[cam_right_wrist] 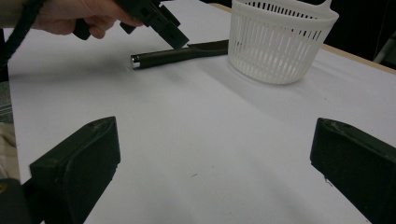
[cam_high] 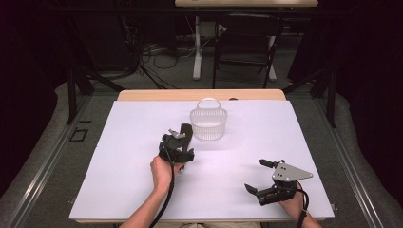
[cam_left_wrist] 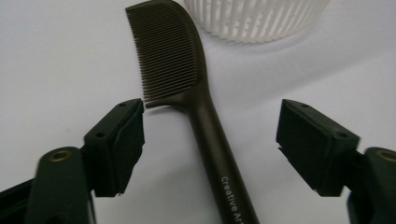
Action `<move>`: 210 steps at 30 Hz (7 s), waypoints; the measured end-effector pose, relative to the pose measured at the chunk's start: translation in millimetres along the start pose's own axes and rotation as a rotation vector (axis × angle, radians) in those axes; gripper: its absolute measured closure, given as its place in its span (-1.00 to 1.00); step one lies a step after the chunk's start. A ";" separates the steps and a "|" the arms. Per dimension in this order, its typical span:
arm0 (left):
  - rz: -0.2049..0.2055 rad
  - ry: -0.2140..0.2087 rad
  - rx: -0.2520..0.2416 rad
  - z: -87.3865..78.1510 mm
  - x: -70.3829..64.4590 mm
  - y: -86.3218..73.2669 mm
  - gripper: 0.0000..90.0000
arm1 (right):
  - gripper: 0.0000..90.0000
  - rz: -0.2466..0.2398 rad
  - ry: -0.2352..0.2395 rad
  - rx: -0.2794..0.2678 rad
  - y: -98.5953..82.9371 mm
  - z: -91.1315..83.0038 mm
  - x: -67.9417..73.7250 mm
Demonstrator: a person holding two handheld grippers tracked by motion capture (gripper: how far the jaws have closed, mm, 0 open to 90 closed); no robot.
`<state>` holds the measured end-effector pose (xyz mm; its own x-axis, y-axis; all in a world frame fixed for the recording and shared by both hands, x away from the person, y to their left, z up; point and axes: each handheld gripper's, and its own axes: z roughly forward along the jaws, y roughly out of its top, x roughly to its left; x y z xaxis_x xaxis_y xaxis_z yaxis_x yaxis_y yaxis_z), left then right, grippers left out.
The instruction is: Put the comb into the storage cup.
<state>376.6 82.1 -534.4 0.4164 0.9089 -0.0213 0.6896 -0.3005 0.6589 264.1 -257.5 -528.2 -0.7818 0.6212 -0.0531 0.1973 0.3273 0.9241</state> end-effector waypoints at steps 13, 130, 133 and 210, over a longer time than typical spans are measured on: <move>-0.033 0.032 0.029 16.1 1.1 0.2 0.28 | -0.97 0.001 0.002 0.009 -0.5 1.2 0.8; 0.105 -0.303 -0.442 -38.1 24.7 -13.4 0.61 | -0.95 0.036 -0.003 0.067 -6.5 5.8 -6.5; 0.108 -0.308 -0.449 -38.5 24.0 -12.0 0.61 | -0.95 0.037 -0.004 0.067 -6.5 5.6 -6.6; 0.318 -0.312 -0.596 -35.1 -29.8 -18.6 0.61 | -0.68 0.141 0.059 -0.084 74.4 77.4 -19.2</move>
<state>330.6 70.8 -519.7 0.7526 0.6530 0.0844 0.1061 -0.2468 0.9632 339.6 -190.0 -487.7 -0.7838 0.6130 0.0996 0.2596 0.1777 0.9492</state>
